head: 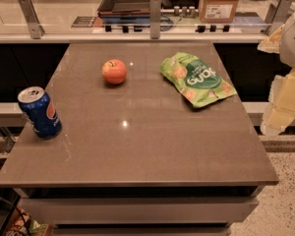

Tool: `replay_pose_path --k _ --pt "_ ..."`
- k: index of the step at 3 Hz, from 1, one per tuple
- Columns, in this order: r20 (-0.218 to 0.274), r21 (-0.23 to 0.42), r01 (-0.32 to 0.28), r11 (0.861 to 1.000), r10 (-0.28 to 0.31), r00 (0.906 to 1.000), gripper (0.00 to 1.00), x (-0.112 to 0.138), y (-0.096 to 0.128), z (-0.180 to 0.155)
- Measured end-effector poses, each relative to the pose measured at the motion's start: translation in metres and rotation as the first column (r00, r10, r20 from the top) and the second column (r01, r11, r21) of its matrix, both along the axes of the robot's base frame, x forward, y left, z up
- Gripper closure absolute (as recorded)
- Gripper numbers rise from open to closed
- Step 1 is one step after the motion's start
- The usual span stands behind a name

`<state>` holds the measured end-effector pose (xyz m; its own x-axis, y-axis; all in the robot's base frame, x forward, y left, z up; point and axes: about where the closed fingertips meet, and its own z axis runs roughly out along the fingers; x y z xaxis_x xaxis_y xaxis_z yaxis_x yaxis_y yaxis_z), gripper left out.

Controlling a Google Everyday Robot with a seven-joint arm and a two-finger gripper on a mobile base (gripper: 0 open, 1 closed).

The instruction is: Move green rice chip bag near pepsi can

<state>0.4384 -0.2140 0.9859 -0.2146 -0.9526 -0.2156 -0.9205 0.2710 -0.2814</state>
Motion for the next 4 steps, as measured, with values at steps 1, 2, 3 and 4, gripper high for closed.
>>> replay_pose_path --k 1,2,3,4 --pt "0.0 0.0 0.0 1.0 0.0 1.0 0.0 0.0 0.0 0.0" --pt "0.021 0.005 0.013 1.0 -0.013 0.9997 0.0 0.003 -0.001 0.003" --pt "0.038 0.061 0.081 0.995 -0.083 0.9958 0.0 0.027 -0.004 0.007" --pt "0.014 0.182 0.182 0.966 -0.188 0.9821 0.0 0.064 -0.001 0.006"
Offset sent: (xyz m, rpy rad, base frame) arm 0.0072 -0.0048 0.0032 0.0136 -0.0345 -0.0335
